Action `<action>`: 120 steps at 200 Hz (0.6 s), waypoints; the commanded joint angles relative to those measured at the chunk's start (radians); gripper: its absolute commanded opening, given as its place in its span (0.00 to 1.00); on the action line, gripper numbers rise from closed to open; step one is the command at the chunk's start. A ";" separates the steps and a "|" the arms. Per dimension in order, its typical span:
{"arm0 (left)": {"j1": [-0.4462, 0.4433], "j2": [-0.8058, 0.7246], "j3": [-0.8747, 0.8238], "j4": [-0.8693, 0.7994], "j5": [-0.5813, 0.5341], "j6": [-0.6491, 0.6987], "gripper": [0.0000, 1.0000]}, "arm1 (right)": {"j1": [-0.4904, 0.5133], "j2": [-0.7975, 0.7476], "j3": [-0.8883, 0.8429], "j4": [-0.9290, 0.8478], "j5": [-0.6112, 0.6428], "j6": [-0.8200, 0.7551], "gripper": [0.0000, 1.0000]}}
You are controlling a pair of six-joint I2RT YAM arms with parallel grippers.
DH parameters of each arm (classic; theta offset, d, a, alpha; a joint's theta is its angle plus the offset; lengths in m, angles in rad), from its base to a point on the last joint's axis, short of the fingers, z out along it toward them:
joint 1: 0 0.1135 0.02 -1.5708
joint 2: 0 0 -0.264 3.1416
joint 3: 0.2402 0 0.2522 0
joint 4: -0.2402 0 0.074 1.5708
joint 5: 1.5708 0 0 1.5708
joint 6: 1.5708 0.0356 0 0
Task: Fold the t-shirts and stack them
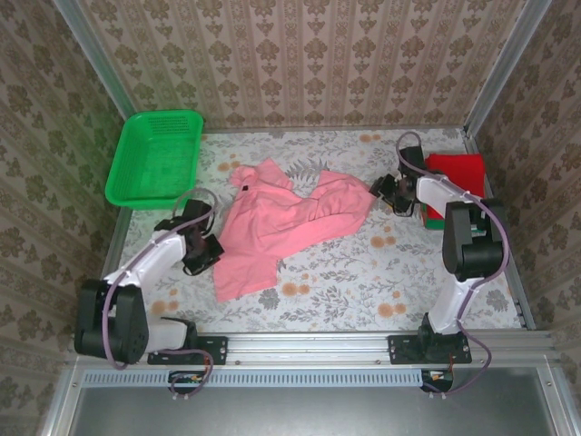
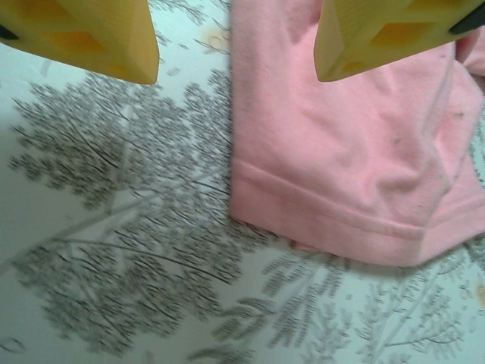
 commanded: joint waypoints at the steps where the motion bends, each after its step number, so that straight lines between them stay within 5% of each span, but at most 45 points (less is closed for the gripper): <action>1: 0.037 -0.055 -0.053 0.102 0.074 -0.134 0.00 | 0.031 0.053 0.076 -0.065 -0.035 -0.064 0.57; 63: 0.103 -0.170 -0.122 0.101 0.082 -0.181 0.00 | 0.052 0.131 0.098 -0.092 -0.040 -0.054 0.56; 112: 0.132 -0.178 -0.116 0.129 0.111 -0.179 0.00 | 0.052 0.123 0.106 -0.086 -0.062 -0.055 0.00; 120: 0.136 -0.176 -0.106 0.129 0.116 -0.173 0.00 | 0.051 0.106 0.110 -0.079 -0.062 -0.054 0.00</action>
